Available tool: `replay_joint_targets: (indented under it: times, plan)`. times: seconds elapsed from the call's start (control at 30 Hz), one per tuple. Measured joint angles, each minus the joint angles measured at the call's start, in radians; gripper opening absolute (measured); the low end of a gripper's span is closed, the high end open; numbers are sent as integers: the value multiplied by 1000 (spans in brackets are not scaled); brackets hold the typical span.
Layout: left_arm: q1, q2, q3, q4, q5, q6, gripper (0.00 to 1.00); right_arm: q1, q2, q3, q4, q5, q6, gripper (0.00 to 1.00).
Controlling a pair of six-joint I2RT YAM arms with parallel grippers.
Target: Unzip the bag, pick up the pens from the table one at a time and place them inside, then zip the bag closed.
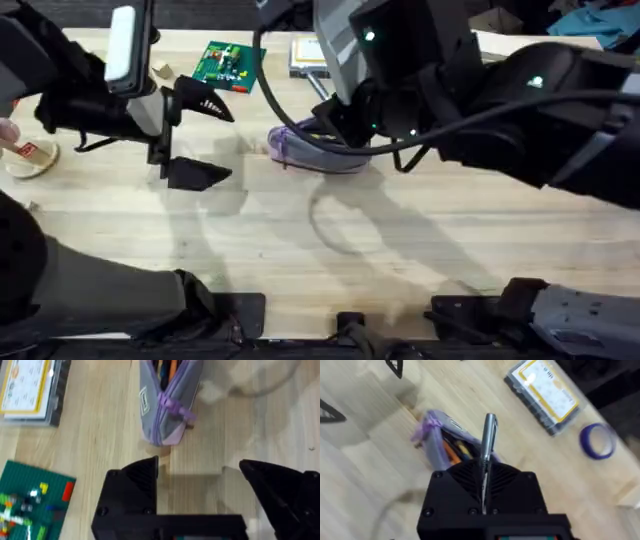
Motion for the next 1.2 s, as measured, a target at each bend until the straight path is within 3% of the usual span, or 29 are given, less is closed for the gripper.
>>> replay_joint_targets:
  times: [0.17,0.2,0.53,0.97,1.2]
  plan:
    - [-60,0,0,3,13,0,993,-30,0,0,0,0,-206,32]
    - [-103,0,0,8,16,0,993,-42,7,0,1,-1,-434,32]
    - [-109,0,0,33,18,0,993,-44,115,0,-65,-36,-821,32]
    - [-109,0,0,33,18,0,993,-50,121,0,-109,-94,-948,32]
    - [-109,0,0,33,18,0,993,-88,238,0,-73,-98,-958,32]
